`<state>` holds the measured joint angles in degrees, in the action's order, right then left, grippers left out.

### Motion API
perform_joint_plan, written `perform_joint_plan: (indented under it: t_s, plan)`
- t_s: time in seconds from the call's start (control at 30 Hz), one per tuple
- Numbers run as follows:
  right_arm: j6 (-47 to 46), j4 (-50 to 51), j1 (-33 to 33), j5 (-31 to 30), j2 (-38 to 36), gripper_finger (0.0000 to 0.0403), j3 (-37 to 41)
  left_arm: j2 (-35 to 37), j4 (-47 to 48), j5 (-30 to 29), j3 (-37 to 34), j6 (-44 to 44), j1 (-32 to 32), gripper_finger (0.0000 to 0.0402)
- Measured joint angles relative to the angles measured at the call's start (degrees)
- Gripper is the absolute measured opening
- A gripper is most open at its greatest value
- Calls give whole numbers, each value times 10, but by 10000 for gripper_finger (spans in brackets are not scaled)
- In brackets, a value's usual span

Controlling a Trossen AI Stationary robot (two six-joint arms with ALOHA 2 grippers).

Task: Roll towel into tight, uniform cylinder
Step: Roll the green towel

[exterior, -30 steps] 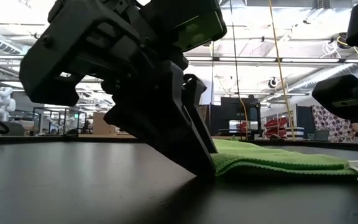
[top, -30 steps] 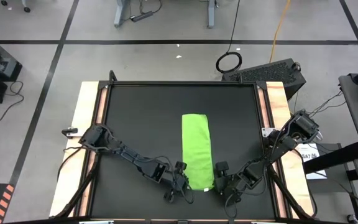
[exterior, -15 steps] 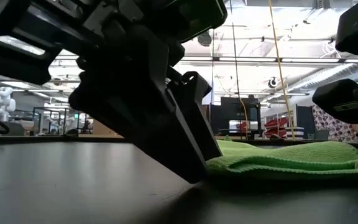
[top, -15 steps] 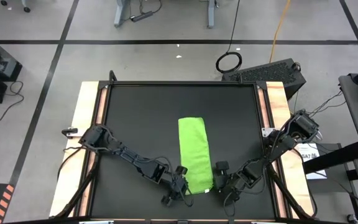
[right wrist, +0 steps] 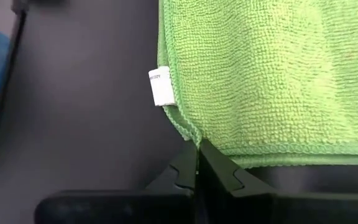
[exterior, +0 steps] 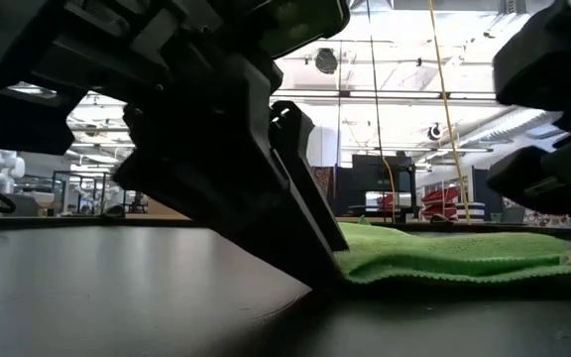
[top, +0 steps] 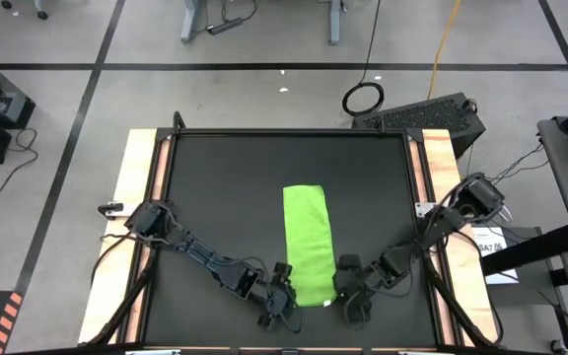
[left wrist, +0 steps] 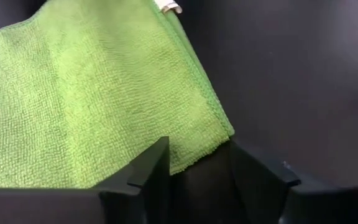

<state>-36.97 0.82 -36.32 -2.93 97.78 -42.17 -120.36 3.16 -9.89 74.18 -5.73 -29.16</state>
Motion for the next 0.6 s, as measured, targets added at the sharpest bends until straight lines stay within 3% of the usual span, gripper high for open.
perform_joint_plan:
  t_s: [0.37, 0.6]
  plan:
    - [-57, -26, 34, 56, 1, 0, 0, 1, -3, 22, 0, -4, 0, 12]
    - [-78, -27, 34, 71, 1, 0, 0, 1, -3, 25, 0, -63, 0, 5]
